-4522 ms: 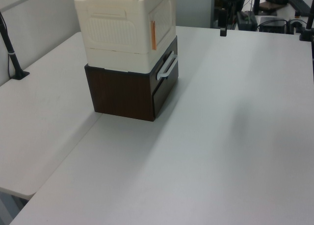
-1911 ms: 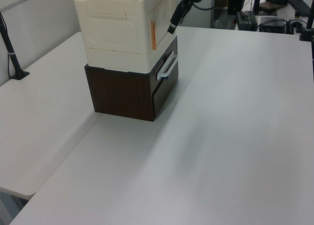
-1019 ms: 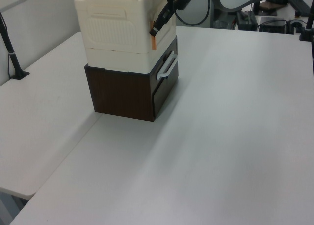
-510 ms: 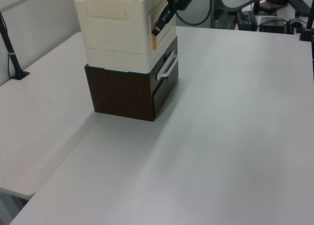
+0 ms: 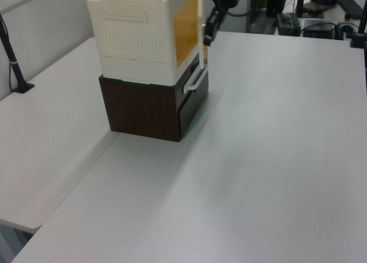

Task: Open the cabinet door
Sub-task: 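Pull the door edge outward, swinging the door open on its hinge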

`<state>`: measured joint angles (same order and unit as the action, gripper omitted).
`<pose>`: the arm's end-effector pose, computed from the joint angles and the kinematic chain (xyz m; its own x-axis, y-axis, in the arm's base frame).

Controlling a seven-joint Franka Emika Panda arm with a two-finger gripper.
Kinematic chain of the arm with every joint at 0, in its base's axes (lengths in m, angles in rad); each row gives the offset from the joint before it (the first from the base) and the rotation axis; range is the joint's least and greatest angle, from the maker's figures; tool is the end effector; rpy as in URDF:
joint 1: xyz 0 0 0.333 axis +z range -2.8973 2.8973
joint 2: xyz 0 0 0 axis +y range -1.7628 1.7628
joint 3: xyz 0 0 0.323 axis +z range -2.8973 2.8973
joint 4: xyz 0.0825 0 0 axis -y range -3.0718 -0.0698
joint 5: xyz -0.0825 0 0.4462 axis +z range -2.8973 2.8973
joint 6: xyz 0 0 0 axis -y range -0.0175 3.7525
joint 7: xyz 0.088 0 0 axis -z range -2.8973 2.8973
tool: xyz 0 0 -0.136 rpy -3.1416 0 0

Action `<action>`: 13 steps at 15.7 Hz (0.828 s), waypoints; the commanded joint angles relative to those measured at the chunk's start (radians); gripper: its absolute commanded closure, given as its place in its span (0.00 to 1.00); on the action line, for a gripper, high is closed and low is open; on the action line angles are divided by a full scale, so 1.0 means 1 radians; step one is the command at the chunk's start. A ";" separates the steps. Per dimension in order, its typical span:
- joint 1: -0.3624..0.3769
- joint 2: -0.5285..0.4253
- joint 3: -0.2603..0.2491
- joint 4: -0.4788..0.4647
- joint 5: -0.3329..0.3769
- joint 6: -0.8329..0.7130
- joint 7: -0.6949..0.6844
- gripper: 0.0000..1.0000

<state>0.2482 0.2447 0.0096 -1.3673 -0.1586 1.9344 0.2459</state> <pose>0.7139 0.1718 0.5905 0.9385 0.0541 0.3410 0.0303 -0.9967 0.0748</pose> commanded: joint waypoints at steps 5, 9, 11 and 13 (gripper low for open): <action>-0.012 -0.145 -0.025 -0.021 0.050 -0.345 -0.103 0.00; -0.059 -0.205 -0.025 0.022 0.068 -0.429 -0.166 0.00; -0.079 -0.206 -0.023 0.037 0.094 -0.416 -0.165 0.00; -0.078 -0.200 -0.023 0.074 0.114 -0.373 -0.157 0.00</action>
<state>0.1717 0.0301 -0.0097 -1.3377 -0.0846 1.5270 0.1046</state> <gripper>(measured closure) 0.000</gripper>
